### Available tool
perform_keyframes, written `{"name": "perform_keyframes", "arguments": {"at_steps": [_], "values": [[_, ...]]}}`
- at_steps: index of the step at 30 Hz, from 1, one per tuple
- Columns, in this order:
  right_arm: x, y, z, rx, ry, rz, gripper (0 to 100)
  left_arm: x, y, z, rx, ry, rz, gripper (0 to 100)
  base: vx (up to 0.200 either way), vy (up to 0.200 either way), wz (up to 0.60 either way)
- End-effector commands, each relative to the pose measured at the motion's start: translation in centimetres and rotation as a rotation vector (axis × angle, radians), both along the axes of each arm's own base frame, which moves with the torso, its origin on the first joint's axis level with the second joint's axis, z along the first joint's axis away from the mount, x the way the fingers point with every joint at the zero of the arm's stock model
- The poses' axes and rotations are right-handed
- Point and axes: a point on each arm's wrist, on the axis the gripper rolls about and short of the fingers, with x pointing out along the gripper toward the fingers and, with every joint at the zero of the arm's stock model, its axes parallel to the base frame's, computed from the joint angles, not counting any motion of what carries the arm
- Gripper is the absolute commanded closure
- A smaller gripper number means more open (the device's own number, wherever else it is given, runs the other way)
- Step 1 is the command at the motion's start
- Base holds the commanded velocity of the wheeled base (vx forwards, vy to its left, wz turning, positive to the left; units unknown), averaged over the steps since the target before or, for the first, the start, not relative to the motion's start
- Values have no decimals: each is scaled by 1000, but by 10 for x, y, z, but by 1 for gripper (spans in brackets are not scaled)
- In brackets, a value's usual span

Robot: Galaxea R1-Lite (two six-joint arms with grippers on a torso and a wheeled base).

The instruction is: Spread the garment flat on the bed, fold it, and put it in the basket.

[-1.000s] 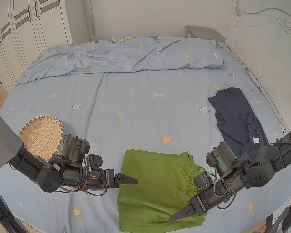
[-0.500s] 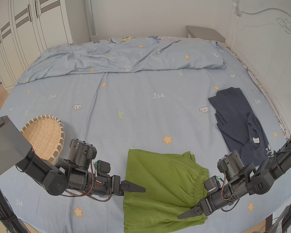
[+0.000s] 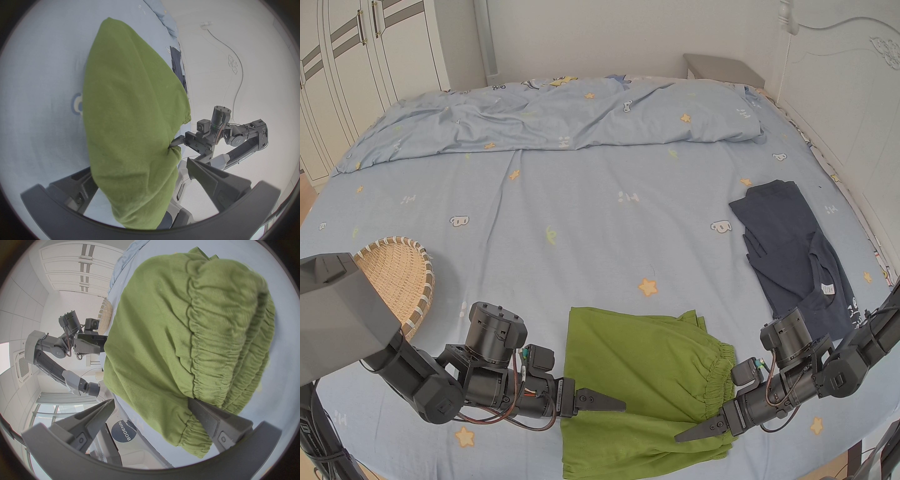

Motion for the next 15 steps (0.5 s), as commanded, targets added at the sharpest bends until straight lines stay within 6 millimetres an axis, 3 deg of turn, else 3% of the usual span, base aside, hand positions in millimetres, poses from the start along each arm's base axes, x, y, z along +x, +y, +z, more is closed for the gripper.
{"name": "perform_keyframes", "arguments": {"at_steps": [1,8,9,15], "values": [[1,-2,-1,5,-4,-7,0,-3,-5,-10,8,14,-15,0,0,0,0],[0,-2,-1,16,-27,-7,0,-1,-12,-10,-36,3,-1,0,0,0,0],[0,-2,-1,18,-28,-5,0,1,-14,-12,-45,5,3,100,0,0,0],[2,-1,2,27,-38,-11,0,0,-16,-9,-67,15,16,100,0,0,0]]}}
